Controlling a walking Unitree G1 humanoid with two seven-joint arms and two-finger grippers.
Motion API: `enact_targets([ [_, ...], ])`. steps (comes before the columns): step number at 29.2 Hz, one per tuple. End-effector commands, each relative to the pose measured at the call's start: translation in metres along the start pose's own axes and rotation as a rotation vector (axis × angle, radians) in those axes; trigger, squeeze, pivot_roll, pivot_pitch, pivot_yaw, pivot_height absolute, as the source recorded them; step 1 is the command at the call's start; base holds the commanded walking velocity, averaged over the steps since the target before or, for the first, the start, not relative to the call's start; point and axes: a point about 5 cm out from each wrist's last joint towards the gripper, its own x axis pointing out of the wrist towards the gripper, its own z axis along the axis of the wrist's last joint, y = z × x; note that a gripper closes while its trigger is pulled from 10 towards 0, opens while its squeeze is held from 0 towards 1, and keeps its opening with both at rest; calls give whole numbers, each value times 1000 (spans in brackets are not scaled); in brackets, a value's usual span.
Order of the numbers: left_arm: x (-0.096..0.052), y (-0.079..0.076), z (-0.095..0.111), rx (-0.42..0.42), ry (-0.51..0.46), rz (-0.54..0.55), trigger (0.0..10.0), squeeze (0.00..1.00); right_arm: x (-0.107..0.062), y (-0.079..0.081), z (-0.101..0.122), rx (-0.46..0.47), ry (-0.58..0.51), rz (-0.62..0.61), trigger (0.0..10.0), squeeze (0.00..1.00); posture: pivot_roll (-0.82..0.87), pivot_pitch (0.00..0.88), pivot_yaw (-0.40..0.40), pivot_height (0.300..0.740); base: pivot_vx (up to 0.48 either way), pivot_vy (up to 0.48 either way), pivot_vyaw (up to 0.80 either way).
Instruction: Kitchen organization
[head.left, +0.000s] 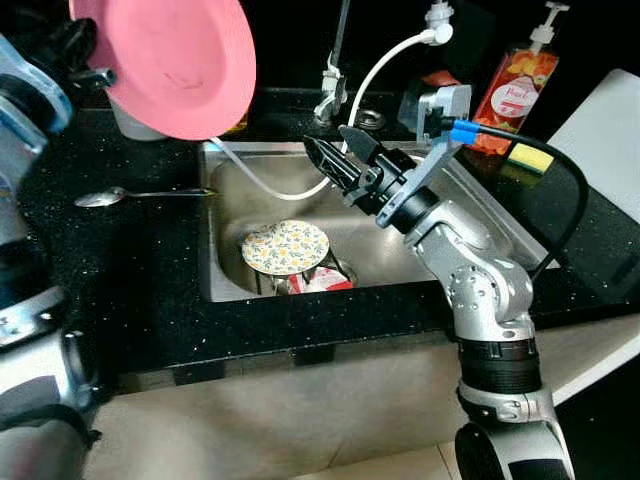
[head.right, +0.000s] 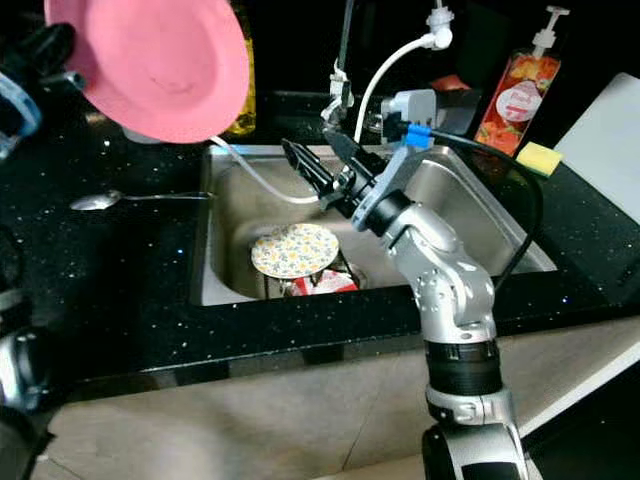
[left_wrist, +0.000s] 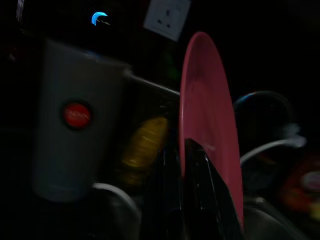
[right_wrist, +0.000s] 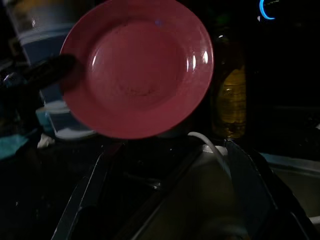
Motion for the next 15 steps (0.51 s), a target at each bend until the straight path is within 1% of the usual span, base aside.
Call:
enact_targets([
  [1,0,-6,-1,-26,-5,-27,10000,0,0,-4,5,20,-12,-16,10000,0,97,0,-83,740,0,0,0],
  [3,-1,-12,-7,-81,10,-65,10000,0,0,-5,7,47,-29,-25,10000,0,96,0,-82,740,0,0,0],
  [4,-1,-12,-7,-81,10,-65,10000,0,0,-5,7,47,-29,-25,10000,0,96,0,-82,740,0,0,0],
  [5,-2,-15,-8,-101,9,-83,10000,0,0,-6,9,65,-39,-28,10000,0,96,0,-82,740,0,0,0],
  [7,-3,-19,-9,-195,2,-122,10000,0,-1,-9,13,120,-64,-36,10000,0,96,0,-77,740,0,0,0],
  [8,-3,-20,-9,-229,-4,-136,10000,0,-1,-10,14,147,-76,-38,10000,0,96,0,-77,740,0,0,0],
  [9,-3,-20,-9,-229,-4,-136,10000,0,-1,-10,14,147,-76,-38,10000,0,96,0,-77,740,0,0,0],
  [10,-4,-22,-9,-257,-3,-154,10000,0,-1,-11,16,176,-89,-37,10000,0,96,0,-77,740,0,0,0],
  [11,-4,-22,-9,-257,-3,-154,10000,0,-1,-11,16,176,-89,-37,10000,0,96,0,-77,740,0,0,0],
  [13,-5,-26,-9,-311,-9,-198,10000,0,-2,-14,21,234,-121,-39,10000,0,97,0,-69,740,0,0,0],
  [14,-5,-26,-9,-311,-9,-198,10000,0,-2,-14,21,234,-121,-39,10000,0,97,0,-69,740,0,0,0],
  [15,-6,-28,-9,-337,-14,-216,10000,0,-3,-15,23,258,-135,-41,10000,0,97,0,-69,740,0,0,0],
])
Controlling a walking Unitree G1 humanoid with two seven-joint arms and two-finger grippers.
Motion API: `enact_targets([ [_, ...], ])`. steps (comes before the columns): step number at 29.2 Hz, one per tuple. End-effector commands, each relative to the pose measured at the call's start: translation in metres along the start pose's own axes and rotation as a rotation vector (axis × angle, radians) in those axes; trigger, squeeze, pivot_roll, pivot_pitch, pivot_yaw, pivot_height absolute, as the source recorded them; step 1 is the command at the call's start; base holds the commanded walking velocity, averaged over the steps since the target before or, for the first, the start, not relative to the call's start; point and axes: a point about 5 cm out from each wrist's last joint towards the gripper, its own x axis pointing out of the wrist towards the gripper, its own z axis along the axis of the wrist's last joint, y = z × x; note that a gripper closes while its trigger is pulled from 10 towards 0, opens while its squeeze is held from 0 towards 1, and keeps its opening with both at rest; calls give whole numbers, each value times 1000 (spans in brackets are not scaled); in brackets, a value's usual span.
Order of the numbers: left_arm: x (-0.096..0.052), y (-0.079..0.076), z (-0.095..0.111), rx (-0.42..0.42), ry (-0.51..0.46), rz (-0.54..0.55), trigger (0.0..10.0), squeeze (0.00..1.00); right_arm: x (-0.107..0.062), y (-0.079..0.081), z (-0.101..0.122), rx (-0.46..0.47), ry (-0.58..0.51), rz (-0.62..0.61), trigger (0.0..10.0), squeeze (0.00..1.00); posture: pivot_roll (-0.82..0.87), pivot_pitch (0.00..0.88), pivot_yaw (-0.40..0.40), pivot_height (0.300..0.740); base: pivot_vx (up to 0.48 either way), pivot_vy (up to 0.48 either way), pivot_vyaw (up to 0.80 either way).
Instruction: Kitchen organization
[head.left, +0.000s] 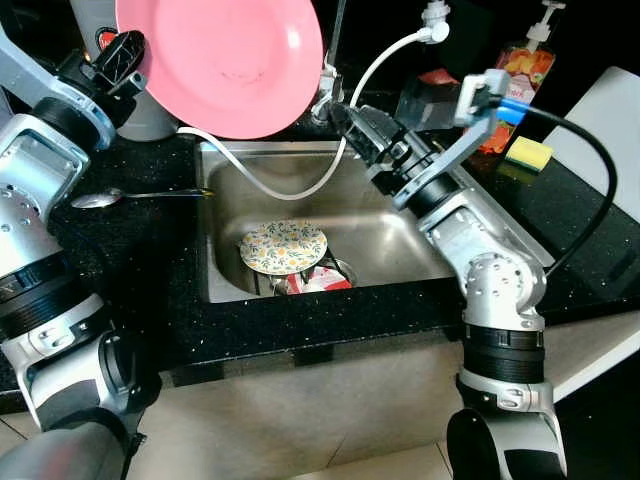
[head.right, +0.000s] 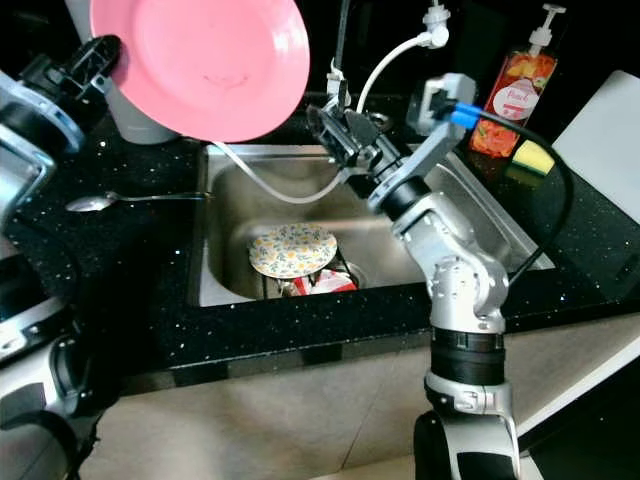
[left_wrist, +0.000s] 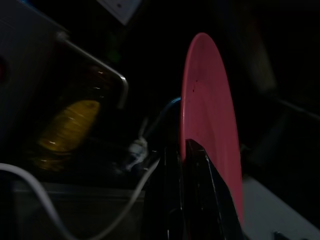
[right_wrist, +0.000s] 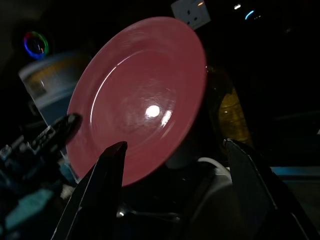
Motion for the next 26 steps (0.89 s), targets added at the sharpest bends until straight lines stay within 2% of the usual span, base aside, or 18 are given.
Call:
enact_targets([
  [1,2,-10,0,-52,-10,-60,10000,0,0,-3,5,52,-21,-8,10000,0,97,0,-68,740,0,0,0],
  [4,1,-12,-2,-100,4,-79,10000,0,-1,-3,7,84,-30,-2,10000,0,96,0,-67,740,0,0,0],
  [11,0,-21,-8,-106,57,-132,10000,0,-1,-1,9,151,-46,20,10000,0,97,0,-67,740,0,0,0],
  [12,-1,-25,-10,-92,67,-153,10000,0,-2,0,12,211,-64,42,10000,0,97,0,-67,740,0,0,0],
  [15,-1,-30,-11,-104,71,-186,10000,0,-3,2,15,260,-76,76,10000,0,100,0,-68,740,0,0,0],
  [18,-1,-37,-15,-116,86,-206,10000,0,-2,3,15,253,-69,88,10000,0,100,0,-68,740,0,0,0],
  [26,-1,-42,-22,-128,114,-219,10000,0,-2,9,11,237,-40,114,10000,0,103,0,-68,740,0,0,0],
])
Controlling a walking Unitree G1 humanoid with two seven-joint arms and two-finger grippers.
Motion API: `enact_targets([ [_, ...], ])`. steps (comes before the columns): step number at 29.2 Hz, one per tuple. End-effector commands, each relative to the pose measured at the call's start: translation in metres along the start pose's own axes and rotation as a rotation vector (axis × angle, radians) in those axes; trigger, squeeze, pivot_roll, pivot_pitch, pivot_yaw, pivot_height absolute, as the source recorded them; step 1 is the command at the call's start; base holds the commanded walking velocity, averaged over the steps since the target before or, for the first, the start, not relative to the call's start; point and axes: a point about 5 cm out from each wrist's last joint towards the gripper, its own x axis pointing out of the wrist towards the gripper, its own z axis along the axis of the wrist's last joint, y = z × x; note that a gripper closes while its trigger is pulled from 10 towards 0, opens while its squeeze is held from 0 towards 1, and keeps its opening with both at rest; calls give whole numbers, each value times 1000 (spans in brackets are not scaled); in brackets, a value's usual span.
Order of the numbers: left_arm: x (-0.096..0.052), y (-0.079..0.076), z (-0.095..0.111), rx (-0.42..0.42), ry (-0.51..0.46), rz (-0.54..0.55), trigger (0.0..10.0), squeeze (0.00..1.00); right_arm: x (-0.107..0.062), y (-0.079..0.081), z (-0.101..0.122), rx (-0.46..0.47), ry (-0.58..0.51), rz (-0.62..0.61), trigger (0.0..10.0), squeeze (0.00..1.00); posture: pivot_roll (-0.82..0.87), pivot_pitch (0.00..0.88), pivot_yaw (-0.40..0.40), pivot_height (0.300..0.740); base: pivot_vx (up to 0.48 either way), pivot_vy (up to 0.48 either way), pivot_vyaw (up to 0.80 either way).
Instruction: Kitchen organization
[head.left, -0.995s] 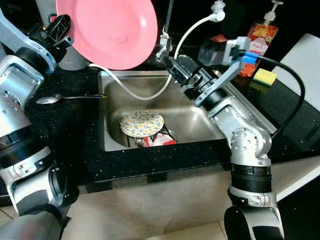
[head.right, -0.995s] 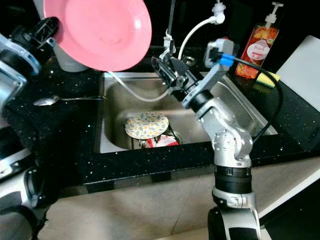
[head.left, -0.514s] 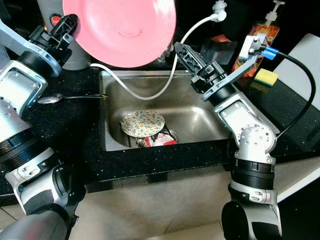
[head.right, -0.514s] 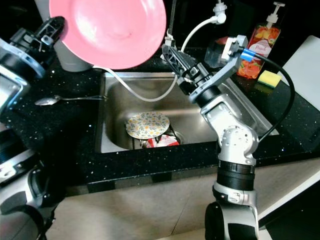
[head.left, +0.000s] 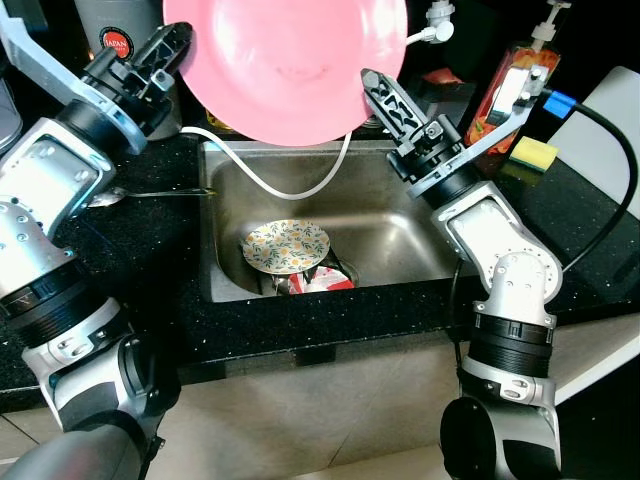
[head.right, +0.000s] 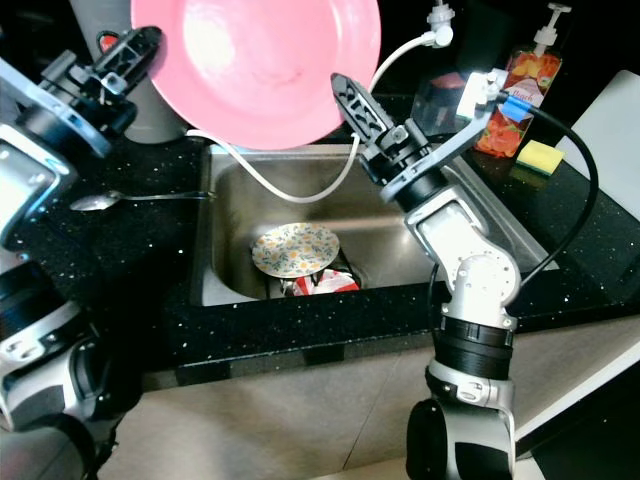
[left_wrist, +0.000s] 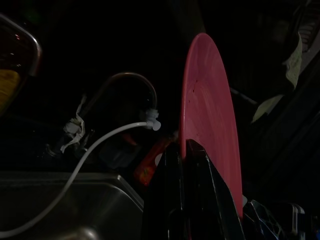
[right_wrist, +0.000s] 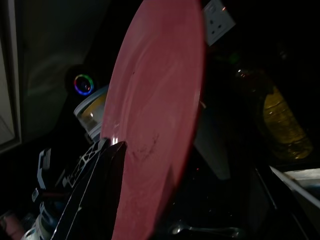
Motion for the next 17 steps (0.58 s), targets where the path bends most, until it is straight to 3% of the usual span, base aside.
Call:
enact_targets([
  [1,3,-5,-7,-7,29,-26,10000,0,-1,4,2,-13,4,22,10000,0,106,0,-67,740,0,0,0],
  [2,3,-5,-9,-7,35,-26,10000,0,-1,5,2,-14,4,27,8118,0,107,0,-67,740,0,0,0],
  [3,3,-6,-10,-4,45,-28,10000,0,-1,6,2,-13,7,32,4745,0,109,0,-67,740,0,0,0],
  [4,3,-6,-12,-2,52,-30,10000,0,-1,6,1,-12,9,36,4745,0,109,0,-67,740,0,0,0],
  [6,3,-8,-13,2,64,-41,10000,0,-1,8,2,-10,12,43,0,0,112,0,-67,740,0,0,0],
  [10,3,-11,-14,17,68,-46,10000,0,-1,9,2,-9,5,48,0,0,113,0,-67,740,0,0,0],
  [17,4,-20,-18,149,91,-49,10000,0,-2,10,2,-7,2,56,0,0,115,0,-68,740,0,0,0],
])
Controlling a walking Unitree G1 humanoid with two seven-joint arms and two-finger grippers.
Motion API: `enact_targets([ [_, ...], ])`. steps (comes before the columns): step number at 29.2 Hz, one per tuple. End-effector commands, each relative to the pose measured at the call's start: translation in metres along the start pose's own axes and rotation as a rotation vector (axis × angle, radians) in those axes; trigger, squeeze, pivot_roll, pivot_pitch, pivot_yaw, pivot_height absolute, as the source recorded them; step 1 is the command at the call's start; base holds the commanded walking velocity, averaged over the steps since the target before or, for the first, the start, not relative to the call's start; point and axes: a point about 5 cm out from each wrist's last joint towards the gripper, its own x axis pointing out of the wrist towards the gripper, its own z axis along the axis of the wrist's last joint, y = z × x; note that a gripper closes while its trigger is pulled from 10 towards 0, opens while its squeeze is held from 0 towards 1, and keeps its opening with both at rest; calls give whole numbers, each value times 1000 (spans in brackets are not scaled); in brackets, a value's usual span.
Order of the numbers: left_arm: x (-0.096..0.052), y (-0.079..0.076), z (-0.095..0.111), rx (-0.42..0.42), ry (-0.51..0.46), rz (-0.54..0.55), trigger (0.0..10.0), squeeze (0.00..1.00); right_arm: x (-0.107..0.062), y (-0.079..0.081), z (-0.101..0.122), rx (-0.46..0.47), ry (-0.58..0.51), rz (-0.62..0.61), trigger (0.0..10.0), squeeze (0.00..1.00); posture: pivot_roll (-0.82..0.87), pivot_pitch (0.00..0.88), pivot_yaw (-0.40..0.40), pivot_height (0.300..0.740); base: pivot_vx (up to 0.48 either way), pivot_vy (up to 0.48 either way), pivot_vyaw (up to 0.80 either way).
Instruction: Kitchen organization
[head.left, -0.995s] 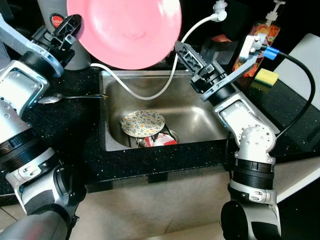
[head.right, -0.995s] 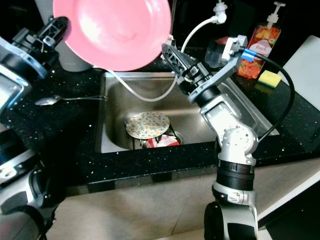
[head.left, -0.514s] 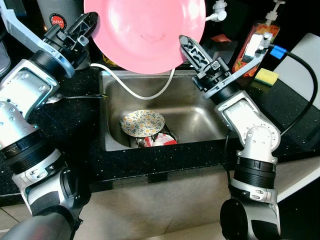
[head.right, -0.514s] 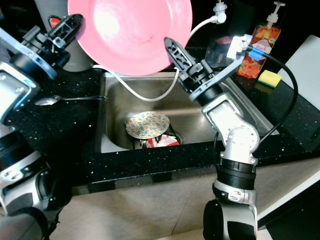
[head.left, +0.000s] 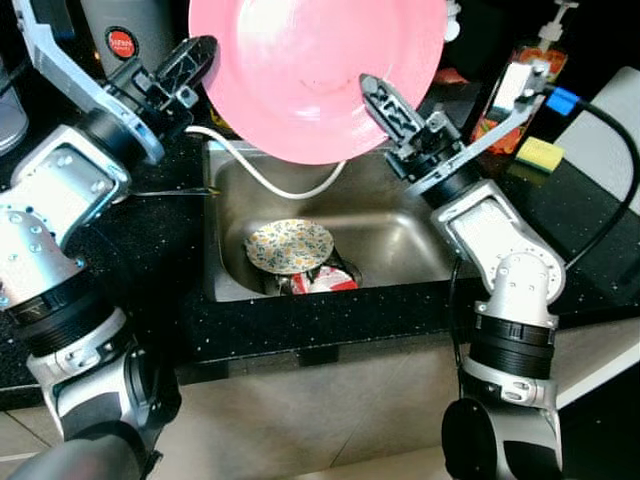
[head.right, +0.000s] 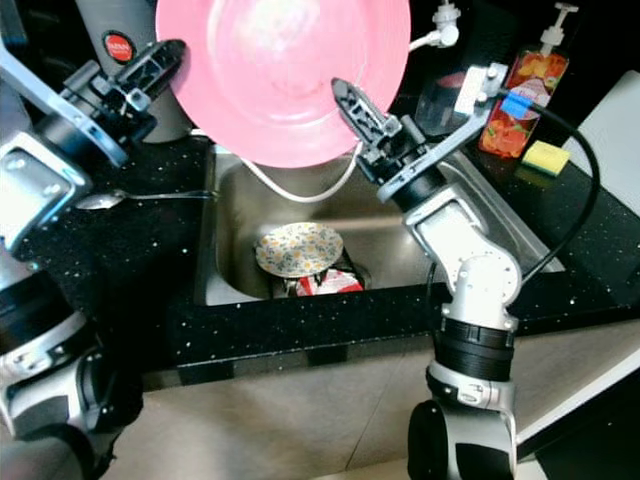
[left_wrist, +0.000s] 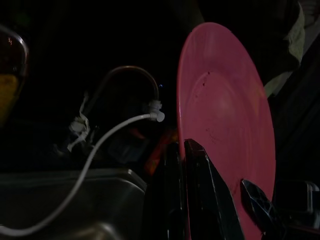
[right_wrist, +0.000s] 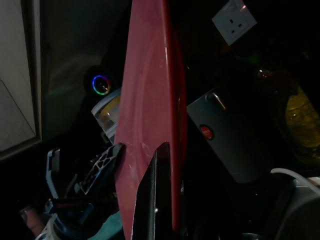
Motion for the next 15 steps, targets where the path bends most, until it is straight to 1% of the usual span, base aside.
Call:
enact_targets([
  [1,3,-7,-5,47,46,-30,10000,0,1,3,0,-21,14,6,0,0,115,0,-68,740,0,0,0],
  [4,3,-8,-5,73,46,-22,10000,0,0,3,0,-23,14,4,0,0,116,0,-67,740,0,0,0],
  [5,3,-8,-5,88,47,-14,10000,0,0,2,-1,-28,17,-4,1098,0,116,0,-67,740,0,0,0],
  [6,3,-8,-5,97,47,-10,10000,0,0,2,-1,-32,19,-10,1098,0,116,0,-67,740,0,0,0],
  [7,3,-7,-6,102,45,-1,10000,1000,0,1,-1,-37,23,-17,10000,0,116,0,-67,740,0,0,0],
  [11,3,-8,-7,109,44,1,10000,1000,0,0,-2,-45,30,-29,10000,0,116,0,-67,740,0,0,0],
  [12,4,-9,-7,91,36,-16,10000,1000,0,-1,-2,-47,31,-36,10000,0,116,0,-67,740,0,0,0],
  [13,4,-10,-7,67,25,-33,10000,647,0,-2,-2,-49,30,-44,10000,0,116,0,-67,740,0,0,0],
  [14,2,-9,-4,18,3,-42,10000,0,0,-3,-2,-53,27,-56,10000,0,113,0,-66,740,0,0,0],
  [15,1,-9,-1,-15,-12,-47,10000,0,0,-4,-1,-55,24,-64,10000,0,113,0,-66,740,0,0,0],
])
